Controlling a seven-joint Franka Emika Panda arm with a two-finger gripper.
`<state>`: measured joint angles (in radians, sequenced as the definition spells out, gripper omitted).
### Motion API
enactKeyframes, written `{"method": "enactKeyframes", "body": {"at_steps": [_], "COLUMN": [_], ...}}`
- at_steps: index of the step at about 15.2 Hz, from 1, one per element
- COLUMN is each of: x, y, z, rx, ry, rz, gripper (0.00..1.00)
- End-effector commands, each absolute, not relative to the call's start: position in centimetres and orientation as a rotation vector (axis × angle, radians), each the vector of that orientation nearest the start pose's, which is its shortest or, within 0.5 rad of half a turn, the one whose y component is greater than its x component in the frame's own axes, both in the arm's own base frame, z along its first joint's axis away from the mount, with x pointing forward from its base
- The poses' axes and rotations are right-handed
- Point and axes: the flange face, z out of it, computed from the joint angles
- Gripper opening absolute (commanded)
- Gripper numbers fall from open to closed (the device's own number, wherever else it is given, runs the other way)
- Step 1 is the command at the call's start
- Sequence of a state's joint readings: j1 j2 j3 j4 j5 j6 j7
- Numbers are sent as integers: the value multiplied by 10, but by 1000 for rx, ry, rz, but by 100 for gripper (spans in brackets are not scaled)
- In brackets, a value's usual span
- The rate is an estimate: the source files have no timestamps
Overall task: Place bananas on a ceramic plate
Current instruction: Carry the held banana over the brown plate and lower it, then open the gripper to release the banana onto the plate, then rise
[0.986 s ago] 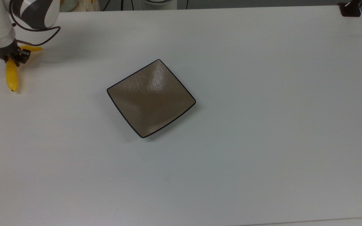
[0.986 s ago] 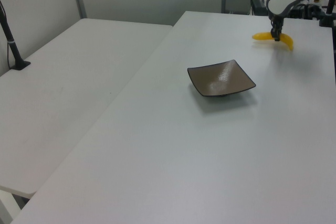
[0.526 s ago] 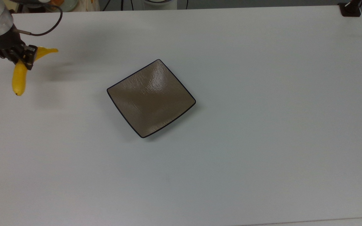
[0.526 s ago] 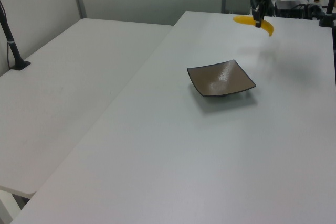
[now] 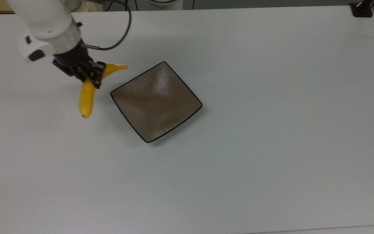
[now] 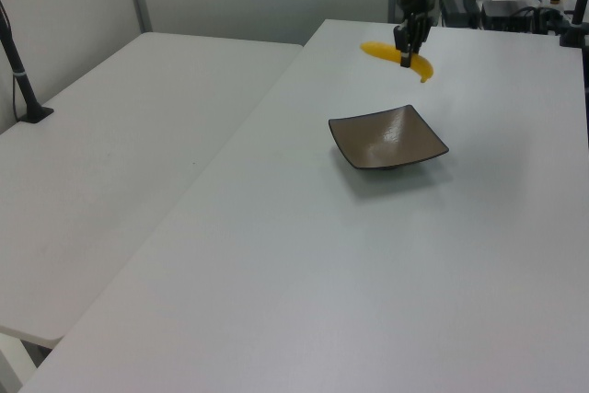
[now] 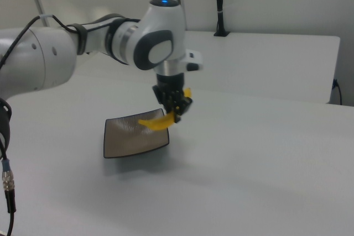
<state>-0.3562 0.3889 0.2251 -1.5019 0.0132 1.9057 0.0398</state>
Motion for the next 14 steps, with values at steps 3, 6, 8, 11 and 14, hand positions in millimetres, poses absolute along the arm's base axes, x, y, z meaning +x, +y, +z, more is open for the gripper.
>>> {"method": "enactKeyframes", "body": {"at_steps": [3, 6, 8, 11, 14], "x": [666, 665, 664, 664, 665], "y": [-25, 0, 5, 4, 15], "z": [450, 448, 447, 448, 446], "rx": [-3013, -3016, -3014, -3019, -3048], "ry": [255, 205, 196, 192, 138], "rz": [37, 66, 69, 64, 57], "gripper": [25, 34, 78, 100, 100]}}
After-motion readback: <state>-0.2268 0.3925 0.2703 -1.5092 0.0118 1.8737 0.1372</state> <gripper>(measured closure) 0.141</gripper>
